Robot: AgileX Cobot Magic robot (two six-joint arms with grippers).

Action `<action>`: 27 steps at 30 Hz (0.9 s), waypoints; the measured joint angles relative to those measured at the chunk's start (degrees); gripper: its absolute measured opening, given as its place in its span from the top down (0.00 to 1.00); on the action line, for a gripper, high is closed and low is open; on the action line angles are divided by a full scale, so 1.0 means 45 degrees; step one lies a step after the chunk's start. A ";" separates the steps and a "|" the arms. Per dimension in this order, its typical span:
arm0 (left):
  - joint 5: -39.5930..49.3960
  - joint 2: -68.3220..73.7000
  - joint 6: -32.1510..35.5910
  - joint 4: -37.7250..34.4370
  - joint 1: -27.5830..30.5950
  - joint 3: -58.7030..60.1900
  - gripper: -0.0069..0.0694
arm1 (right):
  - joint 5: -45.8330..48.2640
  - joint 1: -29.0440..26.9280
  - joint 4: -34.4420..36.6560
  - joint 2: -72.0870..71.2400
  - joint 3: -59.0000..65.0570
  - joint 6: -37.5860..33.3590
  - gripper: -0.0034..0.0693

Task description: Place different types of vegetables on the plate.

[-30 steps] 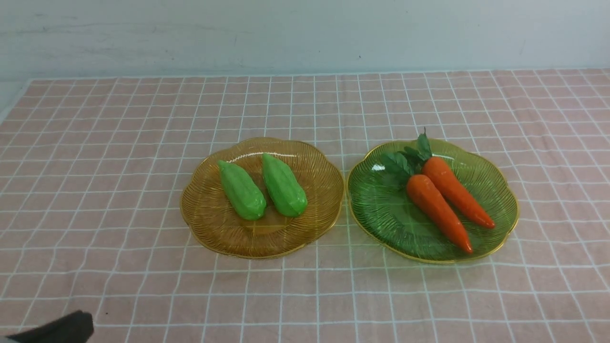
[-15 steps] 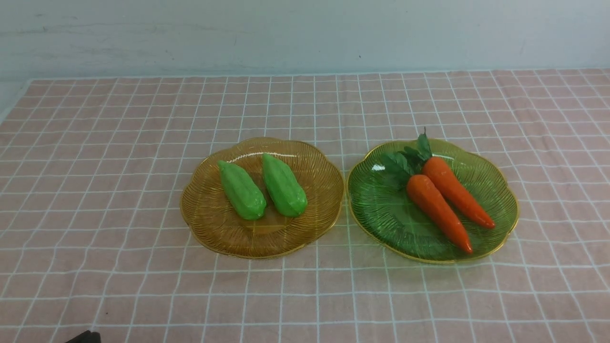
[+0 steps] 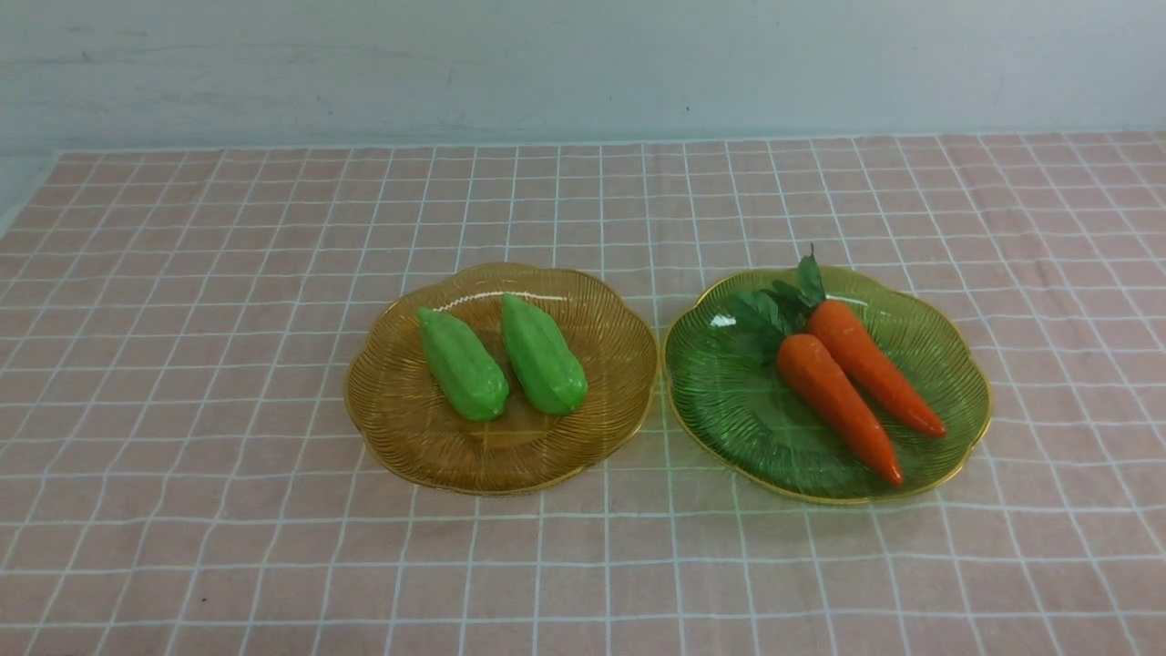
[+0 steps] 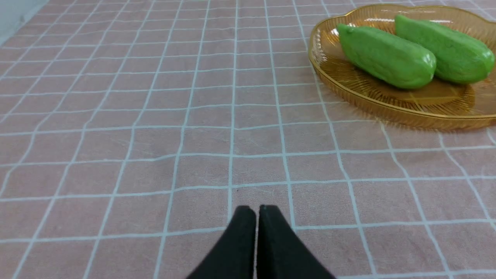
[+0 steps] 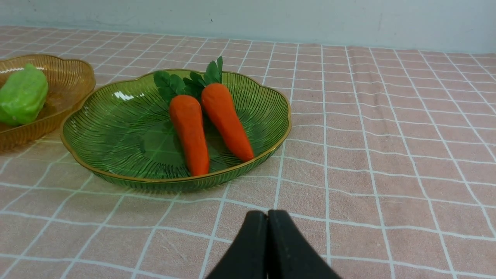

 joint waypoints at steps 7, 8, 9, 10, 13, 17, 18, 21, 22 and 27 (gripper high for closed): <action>0.0002 0.0000 0.0100 0.0003 -0.0873 0.0000 0.91 | 0.0000 0.0000 0.0000 0.0000 0.0000 0.0000 0.98; 0.0002 0.0000 0.0100 0.0003 -0.0921 0.0000 0.91 | 0.0000 0.0000 0.0000 0.0000 0.0000 0.0000 0.98; 0.0002 0.0000 0.0100 0.0003 -0.0937 0.0000 0.91 | 0.0000 0.0000 0.0000 0.0000 0.0000 0.0000 0.98; 0.0002 0.0000 0.0100 0.0003 -0.0937 0.0000 0.91 | 0.0000 0.0000 0.0000 0.0000 0.0000 0.0000 0.98; 0.0002 0.0000 0.0100 0.0003 -0.0947 0.0000 0.91 | 0.0000 0.0000 0.0000 0.0000 0.0000 0.0000 0.98; 0.0002 0.0000 0.0100 0.0003 -0.0947 0.0000 0.91 | 0.0000 0.0000 0.0000 0.0000 0.0000 0.0000 0.98; 0.0002 0.0000 0.0100 0.0003 -0.0947 0.0000 0.91 | 0.0000 0.0000 0.0000 0.0000 0.0000 0.0000 0.98; 0.0002 0.0000 0.0100 0.0003 -0.0947 0.0000 0.91 | 0.0000 0.0000 0.0000 0.0000 0.0000 0.0000 0.98; 0.0002 0.0000 0.0100 0.0003 -0.0947 0.0000 0.91 | 0.0000 0.0000 0.0000 0.0000 0.0000 0.0000 0.98; 0.0002 0.0000 0.0100 0.0003 -0.0947 0.0000 0.91 | 0.0000 0.0000 0.0000 0.0000 0.0000 0.0000 0.98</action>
